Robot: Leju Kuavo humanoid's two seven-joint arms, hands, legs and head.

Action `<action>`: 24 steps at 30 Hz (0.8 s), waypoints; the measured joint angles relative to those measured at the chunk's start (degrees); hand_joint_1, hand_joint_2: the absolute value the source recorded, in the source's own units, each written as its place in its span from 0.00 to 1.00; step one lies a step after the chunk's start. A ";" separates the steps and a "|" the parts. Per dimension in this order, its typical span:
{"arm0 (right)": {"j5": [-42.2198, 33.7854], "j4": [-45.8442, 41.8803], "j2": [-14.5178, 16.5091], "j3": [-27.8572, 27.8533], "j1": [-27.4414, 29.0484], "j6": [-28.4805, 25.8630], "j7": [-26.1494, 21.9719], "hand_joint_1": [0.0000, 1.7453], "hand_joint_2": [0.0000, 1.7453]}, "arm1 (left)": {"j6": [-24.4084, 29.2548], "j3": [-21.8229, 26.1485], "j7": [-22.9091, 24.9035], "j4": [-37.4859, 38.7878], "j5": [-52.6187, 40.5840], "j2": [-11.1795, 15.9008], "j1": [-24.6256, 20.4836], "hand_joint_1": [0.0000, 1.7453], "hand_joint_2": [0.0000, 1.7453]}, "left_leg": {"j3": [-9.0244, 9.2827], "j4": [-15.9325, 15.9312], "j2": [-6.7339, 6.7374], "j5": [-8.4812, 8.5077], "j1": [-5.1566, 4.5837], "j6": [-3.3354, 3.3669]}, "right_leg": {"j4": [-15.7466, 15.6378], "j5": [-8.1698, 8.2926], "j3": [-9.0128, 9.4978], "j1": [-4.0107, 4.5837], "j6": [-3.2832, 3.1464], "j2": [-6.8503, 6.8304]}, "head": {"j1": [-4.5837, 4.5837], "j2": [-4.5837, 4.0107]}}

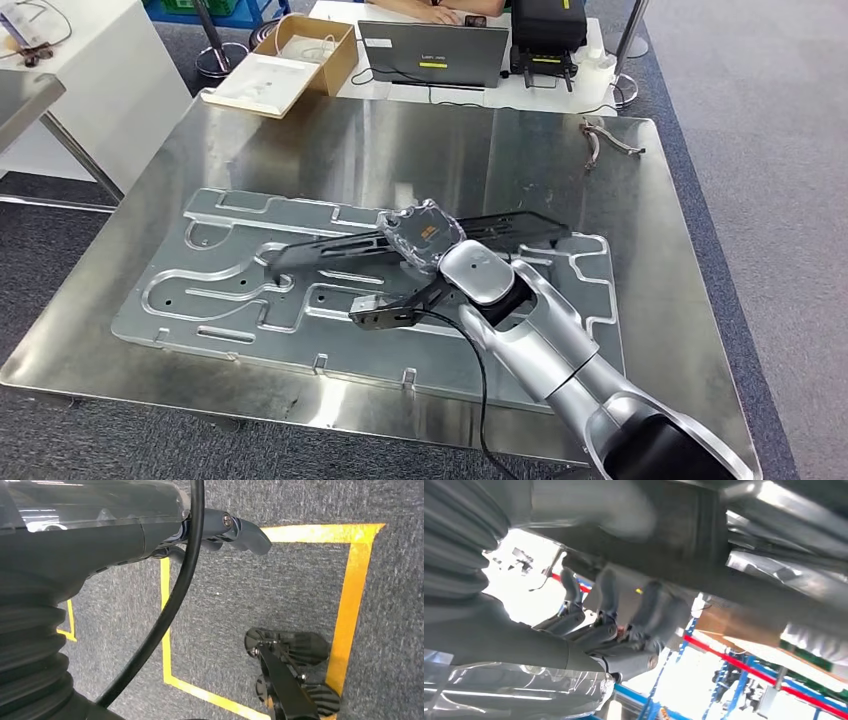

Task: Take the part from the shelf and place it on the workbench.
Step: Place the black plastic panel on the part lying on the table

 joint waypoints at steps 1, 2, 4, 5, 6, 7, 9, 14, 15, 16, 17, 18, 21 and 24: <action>-0.13 0.12 0.09 0.11 0.03 -0.02 -0.13 0.00 0.00 | -0.17 0.02 -0.10 0.00 0.32 -0.01 0.00 0.00 0.00 | 0.01 -0.03 0.00 0.01 0.00 -0.06 | 0.00 -0.03 0.00 0.00 -0.04 0.00 | 0.00 0.00; -0.34 0.19 0.17 0.21 0.03 -0.05 -0.23 0.00 0.00 | -0.35 0.04 -0.24 0.00 0.66 -0.01 0.00 0.00 0.00 | 0.02 -0.06 0.00 0.01 0.00 -0.13 | 0.01 -0.04 0.00 0.01 -0.06 -0.01 | 0.00 0.00; -0.97 0.25 0.30 0.36 -0.01 -0.19 -0.33 0.00 0.00 | -0.60 0.08 -0.41 0.00 1.11 -0.02 -0.01 0.00 0.00 | 0.03 -0.09 0.00 0.00 0.00 -0.23 | 0.02 -0.06 0.00 0.01 -0.09 0.00 | 0.00 0.00; -1.41 0.25 0.40 0.39 -0.03 -0.26 -0.38 0.00 0.00 | -0.63 0.09 -0.36 0.00 1.16 -0.03 -0.01 0.00 0.00 | 0.03 -0.09 0.00 0.00 0.00 -0.26 | 0.02 -0.06 0.00 0.01 -0.09 0.01 | 0.00 0.00; -1.91 0.21 0.50 0.41 -0.07 -0.31 -0.45 0.00 0.00 | -0.66 0.09 -0.31 0.00 1.19 -0.03 -0.01 0.00 0.00 | 0.04 -0.09 0.00 0.00 0.00 -0.27 | 0.02 -0.07 0.01 0.01 -0.10 0.01 | 0.00 0.00; -2.42 0.08 0.59 0.42 -0.09 -0.34 -0.55 0.00 0.00 | -0.69 0.09 -0.25 0.00 1.21 -0.03 -0.01 0.00 0.00 | 0.04 -0.09 0.00 0.00 0.00 -0.29 | 0.02 -0.07 0.01 0.00 -0.10 0.01 | 0.00 0.00; -3.34 -0.71 0.77 0.44 -0.14 -0.31 -0.81 0.00 0.00 | -0.76 0.09 -0.22 0.00 1.28 -0.02 0.03 0.00 0.00 | 0.11 -0.21 0.01 0.13 -0.09 0.05 | -0.26 0.14 0.16 -0.13 0.19 0.01 | 0.00 0.00; -5.03 -4.38 1.00 0.73 -0.58 0.14 -1.16 0.00 0.00 | -0.90 0.09 -0.54 0.00 1.43 -0.16 0.05 0.00 0.00 | 1.59 -3.02 0.52 2.01 0.72 0.78 | 7.21 -4.70 -2.94 -0.76 1.83 -0.11 | 0.01 0.00; -5.25 -4.99 0.91 0.85 -0.48 0.21 -1.09 0.00 0.00 | -0.94 0.09 -0.63 0.00 1.44 -0.16 0.08 0.00 0.00 | 1.52 -2.92 0.58 2.02 0.80 0.77 | 10.73 -6.18 -4.58 -1.19 2.21 -0.14 | 0.01 0.00; -5.46 -5.58 0.79 0.97 -0.30 0.21 -1.00 0.00 0.00 | -0.97 0.09 -0.69 0.00 1.44 -0.16 0.14 0.00 0.00 | 1.43 -2.74 0.60 1.97 0.93 0.66 | 13.19 -6.82 -5.75 -1.60 2.59 -0.20 | 0.01 0.00; -5.67 -6.26 0.65 1.09 -0.13 0.19 -0.87 0.00 0.00 | -0.98 0.09 -0.73 0.00 1.44 -0.17 0.20 0.00 0.00 | 1.28 -2.43 0.62 1.83 1.12 0.45 | 13.85 -6.43 -6.09 -2.03 3.01 -0.30 | 0.01 0.00; -5.87 -7.06 0.55 1.19 -0.06 0.14 -0.68 0.00 0.00 | -1.00 0.09 -0.74 0.00 1.44 -0.20 0.25 0.00 0.00 | 1.07 -1.94 0.63 1.60 1.41 0.11 | 12.42 -5.08 -5.39 -2.45 3.47 -0.44 | 0.00 0.00; -6.32 -9.74 0.38 1.24 -0.29 0.01 -0.09 0.00 0.00 | -1.08 0.10 -0.74 -0.05 1.44 -0.19 0.23 0.00 0.00 | -0.12 0.46 0.55 0.46 1.97 -1.53 | 3.94 -1.30 -1.21 -3.31 4.28 -0.54 | -0.01 0.00; -6.59 -12.04 0.24 1.13 -0.40 -0.01 0.24 0.00 0.00 | -1.16 0.10 -0.71 -0.11 1.45 -0.18 0.28 0.00 0.00 | -0.98 1.54 0.52 0.22 1.89 -2.82 | 2.99 -1.12 -1.33 -3.03 2.69 -0.03 | -0.06 0.00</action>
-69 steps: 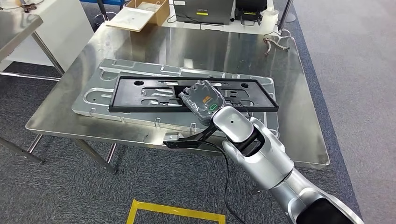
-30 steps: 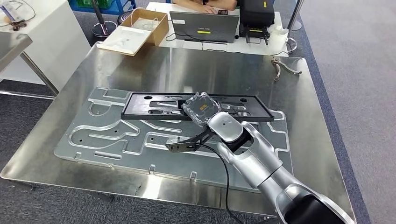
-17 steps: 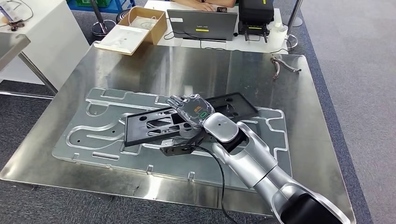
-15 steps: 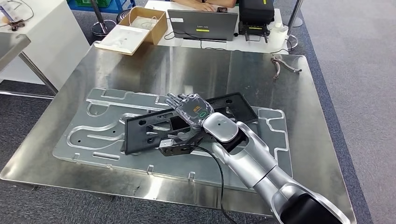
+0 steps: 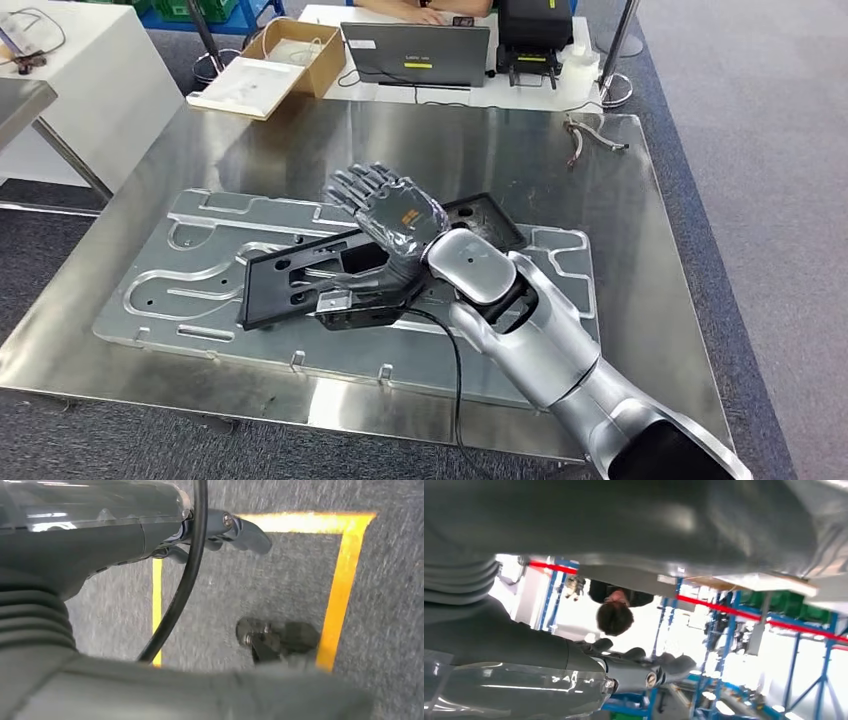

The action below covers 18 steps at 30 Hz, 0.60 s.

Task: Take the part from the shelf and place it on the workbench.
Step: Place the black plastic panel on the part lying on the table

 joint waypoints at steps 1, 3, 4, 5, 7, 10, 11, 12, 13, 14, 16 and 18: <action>-0.08 -0.53 -0.04 -0.02 -0.04 0.02 0.04 0.00 0.00 | -0.07 0.00 0.01 0.00 0.02 -0.08 0.06 0.00 0.00 | -0.08 -0.05 0.02 -0.01 0.16 -0.28 | 0.05 0.19 -0.21 0.10 -0.51 -0.02 | 0.01 0.00; -0.18 -1.38 -0.03 -0.01 -0.13 0.04 0.07 0.00 0.00 | -0.25 0.00 0.01 0.00 0.04 -0.19 0.13 0.00 0.00 | -0.84 1.64 0.04 -1.81 0.35 -0.52 | -0.10 0.74 -0.63 0.18 -1.50 -0.11 | -0.01 0.00; -0.20 -1.69 -0.02 0.00 -0.17 0.05 0.07 0.00 0.00 | -0.30 0.01 0.01 0.00 0.07 -0.22 0.12 0.00 0.00 | -1.79 4.14 0.03 -3.86 0.34 -0.51 | -0.19 1.06 -0.94 0.25 -1.97 -0.19 | -0.01 0.00; -0.20 -1.89 -0.01 0.01 -0.16 0.05 0.07 0.00 0.00 | -0.33 0.01 0.01 0.00 0.08 -0.22 0.11 0.00 0.00 | -3.07 7.66 0.03 -6.31 0.24 -0.44 | -0.21 1.35 -1.30 0.43 -2.33 -0.24 | -0.01 0.00; -0.20 -2.04 -0.05 0.03 -0.07 0.05 0.07 0.00 0.00 | -0.33 0.01 0.01 0.00 0.09 -0.22 0.11 0.00 0.00 | -5.28 14.55 0.01 -10.14 0.03 -0.25 | -0.21 1.98 -2.15 0.87 -2.79 -0.32 | -0.01 0.00; -0.21 -2.04 -0.10 0.05 0.06 0.05 0.07 0.00 0.00 | -0.33 0.01 0.01 0.00 0.10 -0.22 0.13 0.00 0.00 | -5.89 17.40 0.00 -11.31 -0.05 -0.06 | -0.20 2.43 -2.73 1.19 -2.93 -0.33 | -0.01 0.00; -0.21 -2.04 -0.11 0.06 0.06 0.05 0.07 0.00 0.00 | -0.33 0.01 0.01 0.00 0.10 -0.22 0.13 0.00 0.00 | -5.85 17.38 0.00 -11.29 -0.05 -0.04 | -0.20 2.46 -2.76 1.20 -2.93 -0.33 | -0.01 0.00; -0.22 -2.04 -0.12 0.07 0.08 0.05 0.07 0.00 0.00 | -0.33 0.01 0.01 0.00 0.10 -0.22 0.13 0.00 0.00 | -5.72 17.30 0.01 -11.22 -0.07 -0.01 | -0.20 2.52 -2.83 1.23 -2.93 -0.33 | -0.01 0.00; -0.22 -2.04 -0.14 0.07 0.09 0.04 0.07 0.00 0.00 | -0.33 0.01 0.02 0.00 0.10 -0.23 0.13 0.00 0.00 | -5.41 16.98 0.01 -11.01 -0.10 0.07 | -0.20 2.64 -2.96 1.28 -2.93 -0.32 | -0.01 0.00; -0.22 -2.05 -0.19 0.07 0.09 0.04 0.08 0.00 0.00 | -0.34 0.01 0.02 0.00 0.10 -0.24 0.11 0.00 0.00 | -3.66 14.45 0.01 -9.91 -0.24 0.38 | -0.20 2.99 -3.31 1.38 -2.90 -0.31 | -0.01 0.00; -0.22 -2.33 -0.35 -0.02 0.01 0.01 0.22 0.00 0.00 | -0.34 0.01 0.08 -0.01 0.10 -0.25 -0.09 0.00 0.00 | 1.61 5.74 0.04 -7.07 -0.99 1.25 | -0.34 4.29 -4.12 1.62 -2.32 -0.35 | -0.01 0.00; -0.25 -2.64 -0.51 -0.21 -0.07 -0.02 0.47 0.00 0.00 | -0.33 0.01 0.15 -0.02 0.09 -0.26 -0.21 0.00 0.00 | 4.74 -0.18 0.01 -4.98 -1.75 1.96 | -0.85 5.79 -4.48 1.57 -1.39 -0.48 | -0.01 0.00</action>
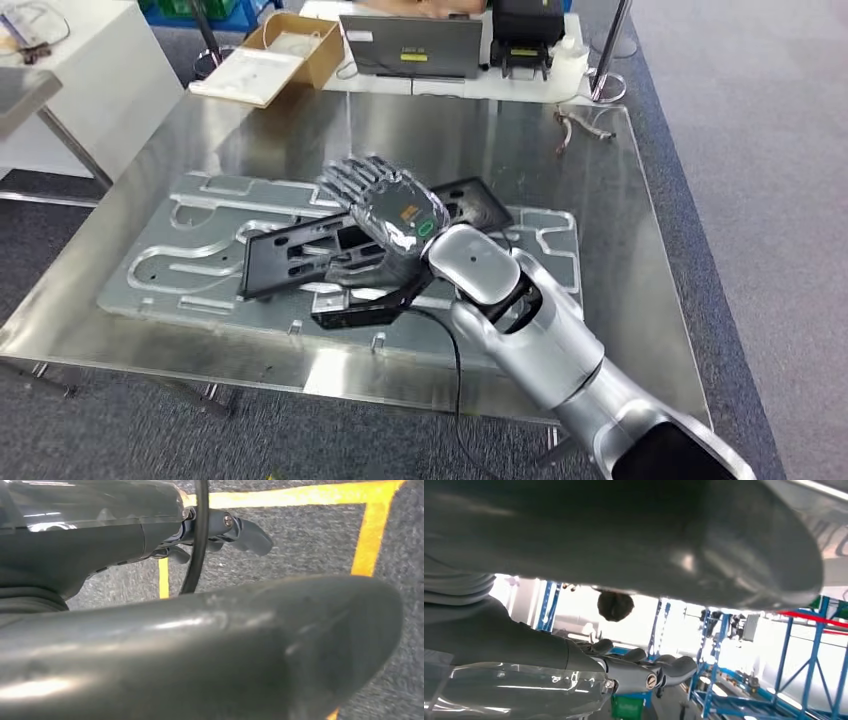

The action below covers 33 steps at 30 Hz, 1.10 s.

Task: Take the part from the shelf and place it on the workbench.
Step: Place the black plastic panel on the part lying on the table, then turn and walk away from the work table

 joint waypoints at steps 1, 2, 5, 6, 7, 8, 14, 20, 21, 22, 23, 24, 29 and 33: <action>-0.01 -0.07 -0.14 -0.15 0.01 -0.03 0.11 0.00 0.00 | 0.00 0.01 0.02 0.00 0.01 -0.03 0.08 0.00 0.00 | -0.28 -0.15 -0.05 0.67 -0.08 0.24 | -0.42 0.63 0.01 -0.06 0.42 -0.04 | 0.00 0.00; -0.02 -0.16 -0.40 -0.37 0.04 -0.09 0.22 0.00 0.00 | 0.00 0.01 0.05 0.00 0.01 -0.08 0.15 0.00 0.00 | -0.55 -0.38 0.06 1.45 -0.01 0.51 | -0.57 0.66 -0.13 -0.15 0.76 -0.01 | 0.01 0.00; -0.07 -0.99 -2.03 -1.55 0.20 -0.43 0.55 0.00 0.00 | 0.00 0.03 0.20 -0.05 0.03 -0.37 0.19 0.00 0.00 | -2.35 -0.92 0.46 4.03 0.29 1.70 | 4.49 -5.73 -2.01 -0.32 1.44 0.05 | 0.02 0.00; -0.09 -1.32 -2.62 -1.99 0.34 -0.55 0.61 0.00 0.00 | 0.00 0.03 0.23 -0.09 0.03 -0.47 0.24 0.00 0.00 | -3.24 -0.88 0.47 4.71 0.24 1.98 | 8.11 -8.73 -2.87 -0.34 1.60 0.03 | 0.02 0.00; -0.10 -1.55 -3.14 -2.34 0.51 -0.68 0.64 0.00 0.00 | 0.00 0.04 0.25 -0.13 0.03 -0.56 0.29 0.00 0.00 | -4.14 -0.78 0.49 5.32 0.17 2.08 | 11.56 -10.69 -3.46 -0.36 1.73 0.03 | 0.02 0.00; -0.10 -1.70 -3.62 -2.61 0.73 -0.76 0.65 0.00 0.00 | 0.00 0.04 0.26 -0.15 0.03 -0.62 0.33 0.00 0.00 | -5.08 -0.64 0.53 5.91 0.11 2.07 | 13.92 -11.39 -3.41 -0.34 1.81 0.03 | 0.01 0.00; 0.02 -3.55 -4.90 -3.54 1.40 -1.02 1.21 0.00 0.00 | -0.15 0.05 0.50 -0.36 0.04 -1.08 0.32 0.00 0.00 | -8.94 0.28 0.60 8.65 -0.30 1.23 | 0.23 -9.33 9.84 0.25 0.51 -0.11 | 0.00 0.00; 0.83 -7.54 -8.25 -6.49 4.83 -1.75 1.63 0.00 0.00 | -0.67 0.55 1.55 -1.50 0.07 -1.85 1.07 0.00 0.00 | -10.92 4.35 0.15 4.39 0.09 -0.39 | -2.57 -6.63 8.73 -0.16 -1.54 -0.68 | -0.01 0.00; 0.93 -8.36 -8.86 -7.06 5.58 -1.86 1.63 0.00 0.00 | -0.76 0.66 1.67 -1.69 0.07 -1.99 1.18 0.00 0.00 | -11.69 7.65 0.15 1.33 0.25 -0.65 | -2.61 -5.94 7.91 -0.20 -1.70 -0.64 | -0.02 0.00; 0.98 -9.11 -9.45 -7.56 6.30 -1.94 1.63 0.00 0.00 | -0.82 0.78 1.75 -1.91 0.08 -2.07 1.22 0.00 0.00 | -12.23 11.19 0.15 -0.96 0.47 -0.92 | -2.57 -5.27 7.04 -0.23 -1.71 -0.66 | -0.01 0.00; 1.01 -9.70 -9.97 -7.98 6.94 -1.97 1.63 0.00 0.00 | -0.91 0.92 1.81 -2.13 0.08 -2.11 1.21 0.00 0.00 | -12.34 14.02 0.16 -1.92 0.68 -1.19 | -2.52 -4.59 6.14 -0.27 -1.54 -0.68 | -0.01 0.00; 1.03 -10.14 -10.38 -8.30 7.46 -1.97 1.63 0.00 0.00 | -0.97 1.05 1.84 -2.29 0.07 -2.14 1.19 0.00 0.00 | -11.77 15.36 0.17 -1.41 0.88 -1.43 | -2.43 -3.93 5.22 -0.36 -1.34 -0.70 | -0.01 0.00; 1.14 -12.06 -11.41 -9.25 8.33 -1.99 1.63 0.00 0.00 | -1.10 1.37 1.89 -2.98 0.07 -2.38 0.90 0.00 0.00 | -0.36 1.67 -0.16 1.02 1.18 -1.69 | -1.15 -1.23 1.45 -0.84 0.62 -0.56 | 0.00 0.00; 1.75 -13.28 -12.66 -9.92 9.06 -2.37 1.97 0.00 0.00 | -1.27 1.45 1.91 -3.28 0.02 -2.65 0.96 0.00 0.00 | -0.38 -0.49 -0.19 1.35 0.72 0.60 | -1.36 -0.29 1.05 -0.98 2.22 -0.53 | 0.00 0.00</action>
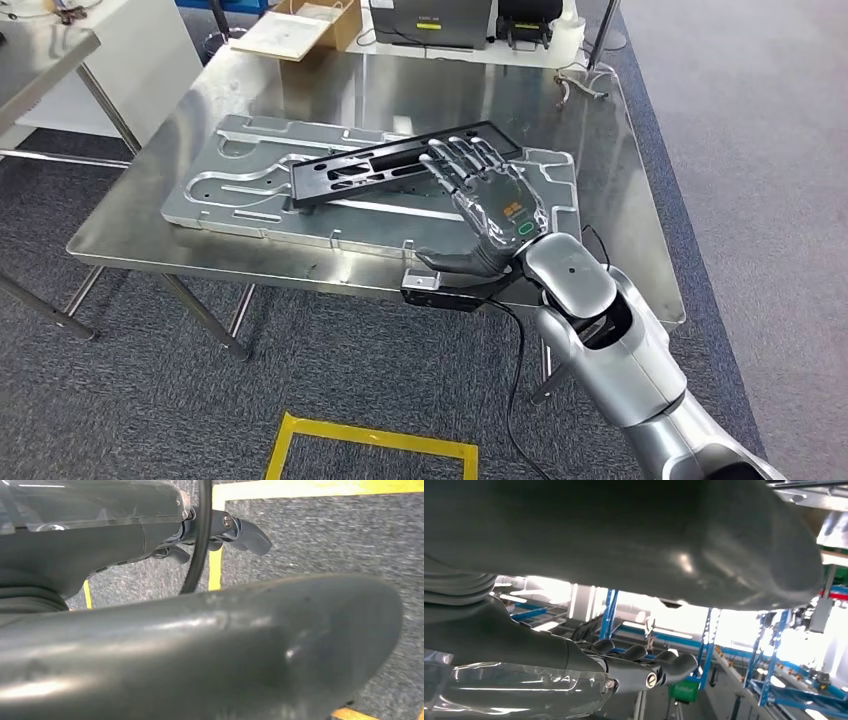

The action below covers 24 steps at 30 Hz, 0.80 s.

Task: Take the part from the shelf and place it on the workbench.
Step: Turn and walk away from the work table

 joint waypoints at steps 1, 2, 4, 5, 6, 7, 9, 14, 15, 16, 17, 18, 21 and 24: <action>0.11 -0.67 -0.77 -0.41 0.55 -0.25 0.13 0.00 0.00 | -0.09 0.02 -0.01 -0.10 -0.08 -0.12 0.05 0.00 0.00 | -0.58 -0.09 0.11 0.73 0.01 0.68 | 1.07 -1.72 -0.48 -0.10 0.21 0.04 | 0.01 0.00; 0.16 -1.49 -1.66 -0.93 1.15 -0.53 0.24 0.00 0.00 | -0.18 0.03 -0.04 -0.25 -0.26 -0.25 0.11 0.00 0.00 | -1.34 -0.17 0.22 1.52 0.02 1.28 | 3.34 -4.63 -1.21 -0.14 0.32 0.09 | 0.01 0.00; 0.17 -3.20 -3.38 -2.10 2.37 -1.08 0.43 0.00 0.00 | -0.35 0.03 -0.15 -0.54 -0.62 -0.42 0.28 0.00 0.00 | -3.09 -0.10 0.28 2.96 -0.31 1.98 | 10.11 -10.89 -2.63 0.08 0.30 0.16 | 0.01 0.00; 0.19 -4.17 -4.33 -2.76 3.28 -1.41 0.49 0.00 0.00 | -0.44 0.03 -0.22 -0.71 -0.75 -0.52 0.41 0.00 0.00 | -4.01 -0.06 0.29 3.64 -0.53 2.16 | 13.24 -12.32 -2.85 0.22 0.23 0.19 | 0.01 0.00; 0.22 -5.37 -5.40 -3.51 4.71 -1.88 0.56 0.00 0.00 | -0.59 0.04 -0.28 -0.92 -0.78 -0.65 0.58 0.00 0.00 | -4.90 -0.03 0.28 4.29 -0.77 2.29 | 15.10 -12.12 -2.38 0.36 0.06 0.21 | 0.00 0.00; 0.31 -6.88 -6.63 -4.47 6.62 -2.51 0.60 0.00 0.00 | -0.82 0.06 -0.32 -1.23 -0.80 -0.86 0.76 0.00 0.00 | -5.78 0.01 0.22 4.91 -1.04 2.39 | 15.40 -10.81 -1.10 0.55 -0.23 0.22 | 0.01 0.00; 0.59 -10.12 -8.94 -6.87 10.68 -3.81 0.61 0.00 0.00 | -1.40 0.15 -0.36 -1.96 -0.94 -1.46 1.19 0.00 0.00 | -7.23 0.06 0.03 6.06 -1.49 2.52 | 11.07 -8.24 3.90 1.15 -1.33 0.22 | 0.00 0.00; 1.32 -16.53 -11.87 -12.32 16.54 -6.01 0.36 0.00 0.00 | -2.28 0.38 0.33 -3.69 -1.84 -2.78 1.79 0.00 0.00 | -8.75 -0.22 0.35 8.59 -2.03 1.64 | -2.89 -10.26 12.93 2.19 -3.07 -0.23 | 0.00 0.00; 1.60 -17.47 -12.20 -12.88 17.67 -6.33 0.26 0.00 0.00 | -2.31 0.41 0.45 -3.99 -2.06 -2.92 1.81 0.00 0.00 | -9.01 -0.11 0.30 8.41 -2.01 1.33 | -3.19 -9.58 12.59 2.06 -3.18 -0.30 | 0.01 0.00; 1.93 -18.45 -12.47 -13.29 18.81 -6.66 0.19 0.00 0.00 | -2.32 0.44 0.54 -4.32 -2.28 -3.05 1.89 0.00 0.00 | -9.37 0.63 0.24 7.22 -1.97 0.95 | -3.49 -8.89 12.20 1.82 -3.36 -0.42 | 0.01 0.00; 2.31 -19.51 -12.61 -13.58 19.87 -7.07 0.11 0.00 0.00 | -2.35 0.46 0.53 -4.61 -2.56 -3.21 2.02 0.00 0.00 | -9.91 2.40 0.17 4.89 -1.85 0.51 | -3.69 -8.19 11.66 1.56 -3.59 -0.54 | 0.00 0.00; 2.75 -20.62 -12.68 -13.79 20.83 -7.53 0.05 0.00 0.00 | -2.40 0.47 0.44 -4.87 -2.84 -3.37 2.15 0.00 0.00 | -10.55 5.23 0.13 1.77 -1.52 0.04 | -3.61 -7.58 10.96 1.48 -3.73 -0.59 | 0.00 0.00; 3.82 -23.66 -12.96 -14.46 23.84 -9.04 0.32 0.00 0.00 | -2.64 0.47 0.02 -5.67 -3.40 -3.63 2.25 0.00 0.00 | -11.50 15.02 0.17 -3.36 -0.62 -1.18 | -2.97 -5.79 8.21 1.23 -3.58 -0.68 | 0.01 0.00; 4.44 -27.09 -13.52 -15.87 29.41 -10.91 1.22 0.00 0.00 | -2.98 0.49 0.09 -6.90 -3.62 -4.19 2.24 0.00 0.00 | -6.41 12.84 0.14 0.77 0.10 -2.04 | -1.69 -4.26 5.06 0.76 -2.63 -0.90 | -0.01 0.00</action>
